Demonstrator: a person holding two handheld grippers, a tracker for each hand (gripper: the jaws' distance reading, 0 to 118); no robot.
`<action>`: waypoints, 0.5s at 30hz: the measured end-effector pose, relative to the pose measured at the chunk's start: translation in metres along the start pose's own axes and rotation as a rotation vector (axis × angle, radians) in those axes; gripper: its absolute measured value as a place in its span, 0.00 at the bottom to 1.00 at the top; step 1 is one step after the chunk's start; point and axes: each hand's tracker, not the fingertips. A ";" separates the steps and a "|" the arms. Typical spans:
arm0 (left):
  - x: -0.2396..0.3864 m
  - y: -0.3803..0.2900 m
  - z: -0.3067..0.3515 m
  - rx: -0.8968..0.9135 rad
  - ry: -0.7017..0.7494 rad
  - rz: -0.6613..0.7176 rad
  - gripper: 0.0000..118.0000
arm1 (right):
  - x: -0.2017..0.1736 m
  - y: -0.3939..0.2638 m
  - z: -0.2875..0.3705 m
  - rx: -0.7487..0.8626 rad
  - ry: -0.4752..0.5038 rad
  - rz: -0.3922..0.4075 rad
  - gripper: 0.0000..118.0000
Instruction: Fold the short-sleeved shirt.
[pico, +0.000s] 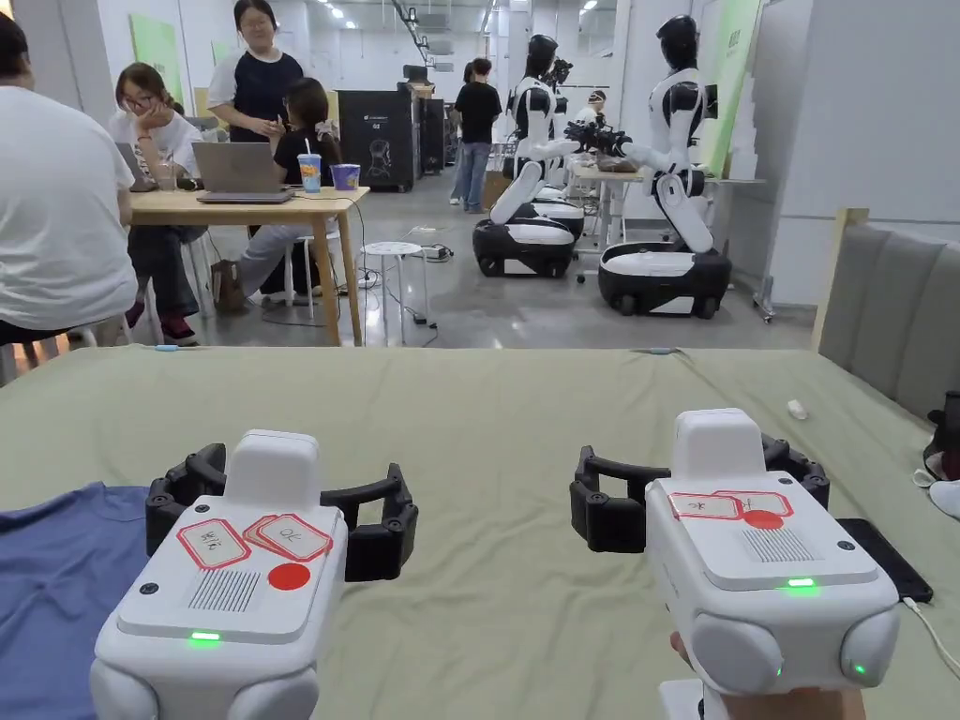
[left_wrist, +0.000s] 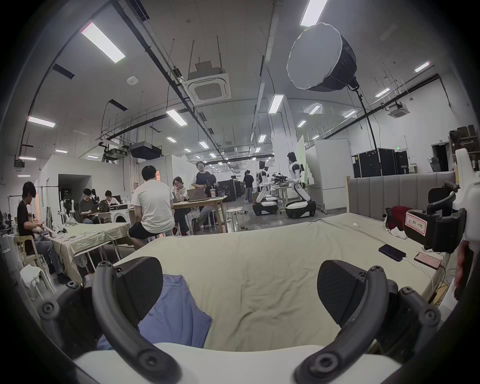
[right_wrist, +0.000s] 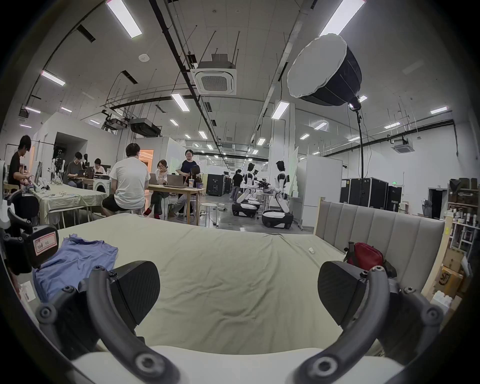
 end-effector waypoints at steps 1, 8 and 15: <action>0.000 0.000 0.000 0.000 0.001 0.001 1.00 | 0.000 0.000 0.000 0.000 -0.001 -0.001 1.00; -0.002 0.002 0.001 0.002 -0.001 0.009 1.00 | -0.001 0.000 0.000 -0.005 -0.002 0.002 1.00; 0.000 0.002 0.002 0.004 0.002 0.001 1.00 | -0.001 0.000 0.000 0.000 -0.006 0.009 1.00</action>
